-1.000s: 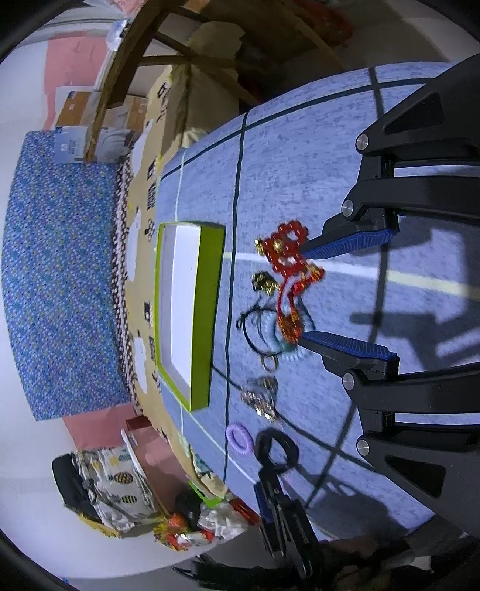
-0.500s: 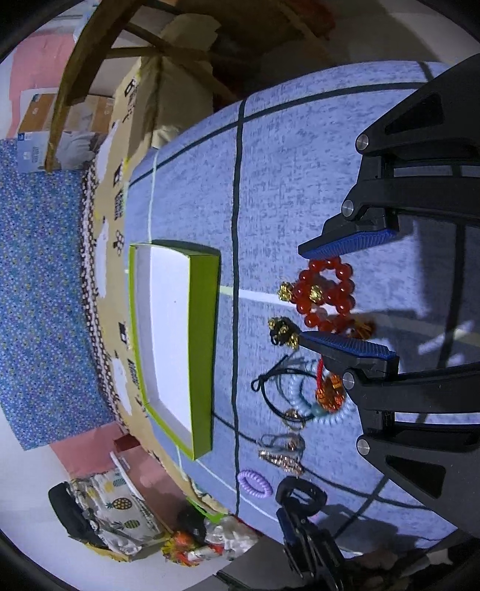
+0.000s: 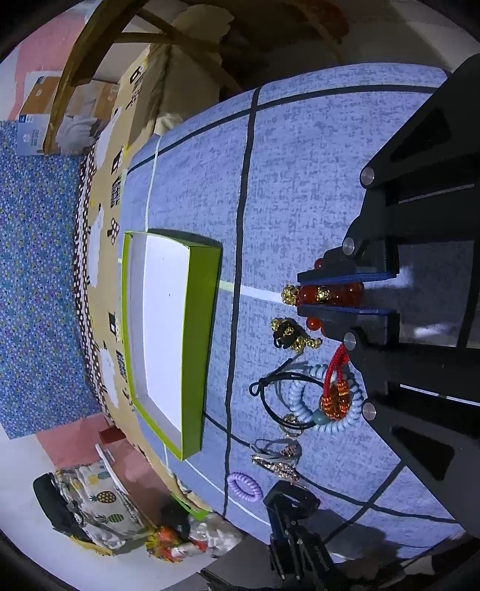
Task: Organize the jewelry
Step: 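Carry the watch band and red beads into the green box and release both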
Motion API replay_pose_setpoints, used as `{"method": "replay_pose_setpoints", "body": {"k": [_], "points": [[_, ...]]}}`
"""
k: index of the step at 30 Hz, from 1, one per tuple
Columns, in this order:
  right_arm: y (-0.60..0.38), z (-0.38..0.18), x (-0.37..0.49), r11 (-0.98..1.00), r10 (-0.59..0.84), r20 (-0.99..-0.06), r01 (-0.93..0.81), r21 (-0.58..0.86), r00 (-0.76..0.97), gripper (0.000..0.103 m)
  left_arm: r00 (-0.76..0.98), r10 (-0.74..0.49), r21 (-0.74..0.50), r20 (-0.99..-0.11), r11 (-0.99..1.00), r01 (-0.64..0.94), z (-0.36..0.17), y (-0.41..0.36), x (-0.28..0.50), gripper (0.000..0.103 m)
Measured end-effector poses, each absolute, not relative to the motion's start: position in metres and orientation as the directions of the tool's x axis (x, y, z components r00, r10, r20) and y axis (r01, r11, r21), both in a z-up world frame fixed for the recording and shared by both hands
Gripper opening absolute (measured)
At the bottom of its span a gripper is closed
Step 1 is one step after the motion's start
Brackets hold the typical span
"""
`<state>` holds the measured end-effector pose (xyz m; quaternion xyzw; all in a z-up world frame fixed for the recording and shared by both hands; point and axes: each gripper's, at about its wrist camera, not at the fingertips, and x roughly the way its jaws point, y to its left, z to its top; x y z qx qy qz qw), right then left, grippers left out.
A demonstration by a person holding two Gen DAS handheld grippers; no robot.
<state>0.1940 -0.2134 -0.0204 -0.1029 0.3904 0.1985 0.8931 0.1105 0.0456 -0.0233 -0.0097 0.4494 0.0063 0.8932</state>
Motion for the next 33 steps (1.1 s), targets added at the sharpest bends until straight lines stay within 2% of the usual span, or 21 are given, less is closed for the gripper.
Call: {"method": "replay_pose_setpoints", "body": {"k": [20, 33], "points": [[-0.225, 0.011, 0.174, 0.91, 0.324, -0.648, -0.414, 0.014, 0.689, 0.01, 0.682, -0.059, -0.069, -0.729, 0.998, 0.013, 0.008, 0.042, 0.095, 0.015], [-0.208, 0.039, 0.211, 0.888, 0.392, -0.604, -0.456, 0.053, 0.694, 0.01, 0.735, -0.05, -0.054, -0.676, 0.998, 0.018, 0.038, 0.045, 0.15, 0.015]]}}
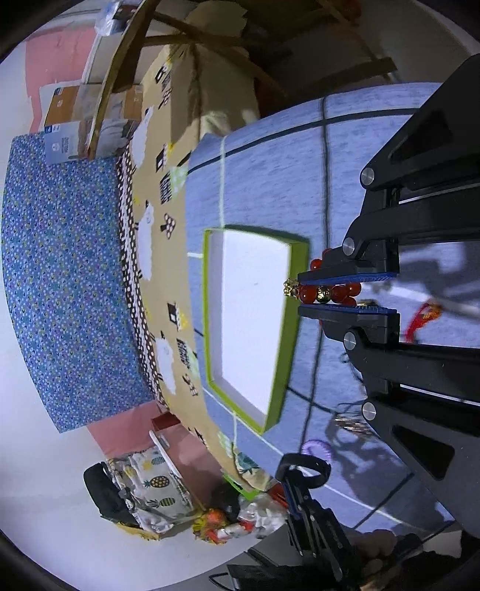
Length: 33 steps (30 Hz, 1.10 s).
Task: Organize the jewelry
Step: 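Carry the watch band and red beads into the green box and release both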
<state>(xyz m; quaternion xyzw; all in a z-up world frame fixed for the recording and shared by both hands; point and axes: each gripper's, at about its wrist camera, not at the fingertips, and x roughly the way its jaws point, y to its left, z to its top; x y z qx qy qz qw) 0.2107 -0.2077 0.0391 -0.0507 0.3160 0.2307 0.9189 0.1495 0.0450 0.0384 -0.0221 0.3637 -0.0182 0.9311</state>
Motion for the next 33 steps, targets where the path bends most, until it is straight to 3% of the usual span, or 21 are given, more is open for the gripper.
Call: {"method": "replay_pose_setpoints", "body": {"k": [10, 17, 33], "points": [[-0.171, 0.043, 0.27, 0.874, 0.387, -0.619, -0.485, 0.011, 0.683, 0.01, 0.732, -0.001, -0.033, -0.681, 0.999, -0.029, 0.038, 0.06, 0.223, 0.015], [-0.16, 0.017, 0.309, 0.885, 0.338, -0.688, -0.465, 0.0, 0.643, 0.01, 0.678, 0.044, 0.007, -0.734, 0.998, -0.057, 0.015, 0.067, 0.261, 0.015], [-0.171, -0.009, 0.324, 0.905, 0.265, -0.76, -0.426, -0.018, 0.594, 0.01, 0.596, 0.03, 0.015, -0.802, 0.999, -0.031, -0.015, 0.059, 0.264, 0.016]]}}
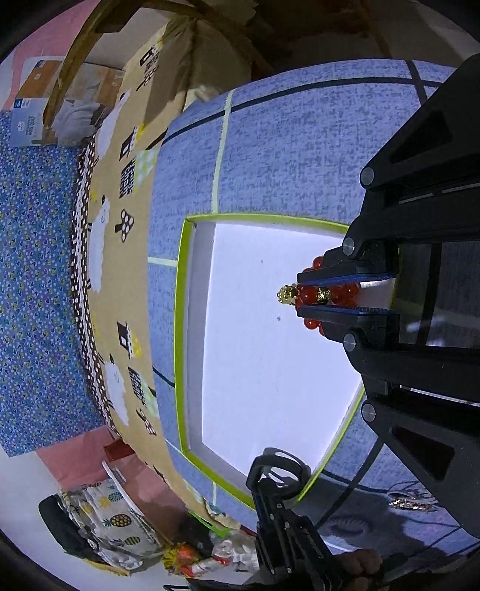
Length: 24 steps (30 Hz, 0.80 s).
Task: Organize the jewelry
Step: 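Carry the watch band and red beads into the green box and release both, then withdraw both tools back toward the remaining jewelry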
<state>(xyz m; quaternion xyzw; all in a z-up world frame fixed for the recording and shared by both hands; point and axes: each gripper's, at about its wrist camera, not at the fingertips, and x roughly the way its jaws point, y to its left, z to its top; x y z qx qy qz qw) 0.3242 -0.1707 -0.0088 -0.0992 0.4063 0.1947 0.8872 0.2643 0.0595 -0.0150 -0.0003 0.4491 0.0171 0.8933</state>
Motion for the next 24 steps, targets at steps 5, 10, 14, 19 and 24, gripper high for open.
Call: {"method": "replay_pose_setpoints", "body": {"k": [5, 10, 14, 19, 24], "points": [[-0.172, -0.005, 0.319, 0.903, 0.278, -0.743, -0.429, -0.013, 0.609, 0.029, 0.605, 0.017, -0.008, -0.796, 0.999, -0.039, -0.013, 0.062, 0.263, 0.017], [-0.174, 0.004, 0.309, 0.901, 0.298, -0.716, -0.433, -0.008, 0.632, 0.03, 0.642, -0.007, -0.036, -0.767, 0.999, -0.031, -0.005, 0.063, 0.254, 0.017], [-0.179, 0.016, 0.29, 0.901, 0.317, -0.683, -0.433, 0.0, 0.658, 0.03, 0.686, -0.024, -0.056, -0.727, 0.998, -0.024, 0.007, 0.062, 0.236, 0.017], [-0.187, 0.029, 0.254, 0.899, 0.344, -0.631, -0.438, 0.007, 0.696, 0.03, 0.743, -0.051, -0.089, -0.667, 0.996, -0.012, 0.023, 0.06, 0.199, 0.024], [-0.193, 0.035, 0.209, 0.892, 0.359, -0.588, -0.451, -0.011, 0.724, 0.03, 0.793, -0.069, -0.102, -0.606, 0.995, 0.008, 0.034, 0.053, 0.152, 0.024]]}}
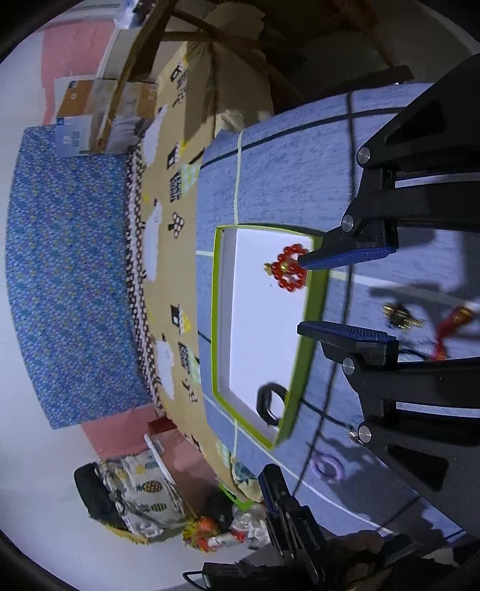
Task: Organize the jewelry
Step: 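Withdraw both tools back toward the remaining jewelry, then grasp the silver hairpin with the left tool while the right tool grasps the red tassel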
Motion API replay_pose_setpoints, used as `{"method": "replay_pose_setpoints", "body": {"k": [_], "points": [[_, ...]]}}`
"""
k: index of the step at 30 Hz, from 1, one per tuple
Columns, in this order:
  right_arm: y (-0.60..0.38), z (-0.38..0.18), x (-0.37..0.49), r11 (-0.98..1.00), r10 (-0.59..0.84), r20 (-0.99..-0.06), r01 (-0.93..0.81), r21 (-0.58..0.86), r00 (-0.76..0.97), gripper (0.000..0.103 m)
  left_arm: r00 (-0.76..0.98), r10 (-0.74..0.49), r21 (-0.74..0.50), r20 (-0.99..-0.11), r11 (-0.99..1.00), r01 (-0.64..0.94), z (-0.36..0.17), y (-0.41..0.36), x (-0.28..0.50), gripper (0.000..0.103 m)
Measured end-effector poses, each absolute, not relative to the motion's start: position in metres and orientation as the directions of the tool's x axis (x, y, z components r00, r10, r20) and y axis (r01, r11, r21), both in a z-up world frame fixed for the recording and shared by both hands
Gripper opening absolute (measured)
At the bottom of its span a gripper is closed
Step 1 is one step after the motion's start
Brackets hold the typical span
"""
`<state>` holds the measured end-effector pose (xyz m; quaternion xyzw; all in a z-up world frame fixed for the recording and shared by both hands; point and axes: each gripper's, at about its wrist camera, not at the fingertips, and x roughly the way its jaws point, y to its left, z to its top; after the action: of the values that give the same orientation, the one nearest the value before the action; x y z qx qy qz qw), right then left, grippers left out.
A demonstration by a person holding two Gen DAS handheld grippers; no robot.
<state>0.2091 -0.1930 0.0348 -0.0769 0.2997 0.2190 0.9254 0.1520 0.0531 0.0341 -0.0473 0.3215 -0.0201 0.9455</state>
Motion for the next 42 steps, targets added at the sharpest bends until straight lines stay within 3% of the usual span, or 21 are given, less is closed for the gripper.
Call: {"method": "replay_pose_setpoints", "body": {"k": [19, 42], "points": [[-0.218, 0.014, 0.098, 0.899, 0.363, -0.561, -0.437, 0.003, 0.744, 0.03, 0.811, -0.113, -0.129, -0.574, 0.991, 0.046, 0.023, 0.033, 0.046, 0.024], [-0.215, -0.004, 0.117, 0.891, 0.353, -0.613, -0.455, -0.012, 0.707, 0.03, 0.76, -0.146, -0.103, -0.633, 0.989, 0.103, 0.004, 0.007, 0.072, 0.024]]}}
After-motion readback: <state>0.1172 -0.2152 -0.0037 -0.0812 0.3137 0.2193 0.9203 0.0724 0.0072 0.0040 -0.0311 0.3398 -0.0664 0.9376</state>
